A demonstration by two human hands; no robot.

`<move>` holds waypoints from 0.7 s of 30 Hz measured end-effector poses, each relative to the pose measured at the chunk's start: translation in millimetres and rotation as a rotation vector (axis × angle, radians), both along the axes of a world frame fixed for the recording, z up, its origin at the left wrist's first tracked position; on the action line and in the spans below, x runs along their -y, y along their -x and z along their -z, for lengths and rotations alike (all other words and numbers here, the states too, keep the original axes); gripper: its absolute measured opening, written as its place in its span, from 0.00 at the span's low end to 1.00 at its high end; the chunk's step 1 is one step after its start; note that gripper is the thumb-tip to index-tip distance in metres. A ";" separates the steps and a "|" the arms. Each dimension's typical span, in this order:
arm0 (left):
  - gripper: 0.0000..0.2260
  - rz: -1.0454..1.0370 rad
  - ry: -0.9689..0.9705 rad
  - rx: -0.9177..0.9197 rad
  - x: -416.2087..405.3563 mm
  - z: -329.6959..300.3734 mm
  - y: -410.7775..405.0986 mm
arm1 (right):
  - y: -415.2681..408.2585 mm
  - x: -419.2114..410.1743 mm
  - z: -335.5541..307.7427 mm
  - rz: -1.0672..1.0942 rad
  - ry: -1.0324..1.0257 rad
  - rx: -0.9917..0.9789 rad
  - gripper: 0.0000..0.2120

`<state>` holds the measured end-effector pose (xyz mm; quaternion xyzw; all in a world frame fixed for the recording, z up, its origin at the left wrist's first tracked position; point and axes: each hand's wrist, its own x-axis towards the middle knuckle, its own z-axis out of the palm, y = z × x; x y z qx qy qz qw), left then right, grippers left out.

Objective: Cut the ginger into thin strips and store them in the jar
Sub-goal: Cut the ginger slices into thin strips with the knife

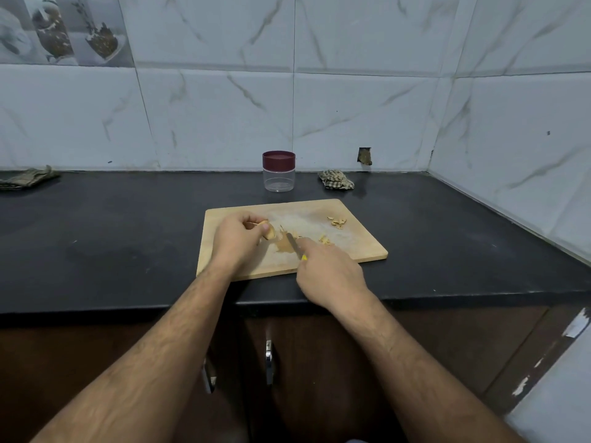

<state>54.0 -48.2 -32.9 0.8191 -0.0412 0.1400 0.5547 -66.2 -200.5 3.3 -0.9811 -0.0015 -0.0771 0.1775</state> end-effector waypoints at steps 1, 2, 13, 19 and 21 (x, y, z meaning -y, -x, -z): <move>0.02 0.004 0.010 -0.001 -0.8 -0.1 0.0 | 0.0 -4.0 -0.4 -0.007 0.029 -0.006 0.25; 0.02 0.006 0.010 0.000 -1.1 0.0 -0.4 | -0.7 -7.3 -1.0 -0.009 0.057 -0.017 0.24; 0.08 0.029 -0.155 -0.002 3.2 -3.8 7.2 | -2.0 18.9 -6.1 0.100 0.114 -0.082 0.35; 0.05 0.006 -0.208 0.001 5.8 -3.3 5.4 | -5.1 18.1 -4.6 0.065 0.072 -0.061 0.31; 0.02 -0.001 -0.207 0.003 5.7 -2.7 5.1 | -6.9 15.8 -4.0 0.051 0.051 -0.075 0.29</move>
